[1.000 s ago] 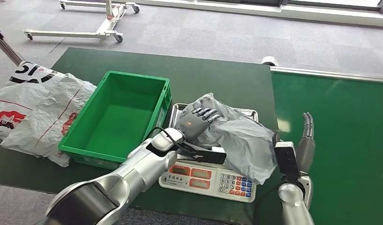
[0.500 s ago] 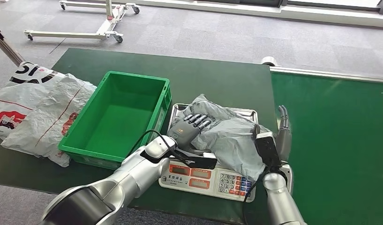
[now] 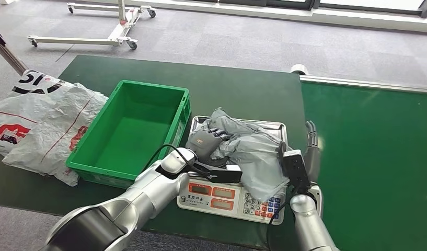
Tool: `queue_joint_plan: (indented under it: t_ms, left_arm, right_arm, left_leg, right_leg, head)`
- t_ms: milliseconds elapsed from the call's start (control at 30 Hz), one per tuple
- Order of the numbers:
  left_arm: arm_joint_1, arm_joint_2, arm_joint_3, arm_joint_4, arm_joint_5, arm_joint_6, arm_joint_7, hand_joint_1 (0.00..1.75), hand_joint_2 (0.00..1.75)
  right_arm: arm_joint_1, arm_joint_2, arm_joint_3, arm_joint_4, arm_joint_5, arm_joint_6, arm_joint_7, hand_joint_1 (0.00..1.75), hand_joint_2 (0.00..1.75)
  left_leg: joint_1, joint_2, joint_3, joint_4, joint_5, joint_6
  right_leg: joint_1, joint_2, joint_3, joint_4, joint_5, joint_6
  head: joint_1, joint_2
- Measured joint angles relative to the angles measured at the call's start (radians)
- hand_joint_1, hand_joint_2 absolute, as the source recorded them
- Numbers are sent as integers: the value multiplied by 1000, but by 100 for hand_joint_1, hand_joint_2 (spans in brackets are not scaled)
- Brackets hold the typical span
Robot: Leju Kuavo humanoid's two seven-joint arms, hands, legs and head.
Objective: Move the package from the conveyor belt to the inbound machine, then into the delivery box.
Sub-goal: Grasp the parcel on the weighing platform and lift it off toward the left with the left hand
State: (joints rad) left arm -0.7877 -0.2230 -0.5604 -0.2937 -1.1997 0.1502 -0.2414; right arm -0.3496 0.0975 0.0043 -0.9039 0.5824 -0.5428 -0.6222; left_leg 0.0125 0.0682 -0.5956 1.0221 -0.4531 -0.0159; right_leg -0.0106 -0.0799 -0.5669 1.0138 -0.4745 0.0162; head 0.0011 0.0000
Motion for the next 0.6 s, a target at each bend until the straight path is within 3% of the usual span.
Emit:
queue_joint_plan:
  t_ms: [600]
  left_arm:
    - [-2,5,-15,-2,-48,47,-8,175,175]
  right_arm:
    - [0,0,2,13,-23,1,-2,0,175]
  left_leg:
    - [0,1,3,-1,1,-1]
  right_leg:
    - [0,1,1,0,0,-1]
  head:
    - [0,0]
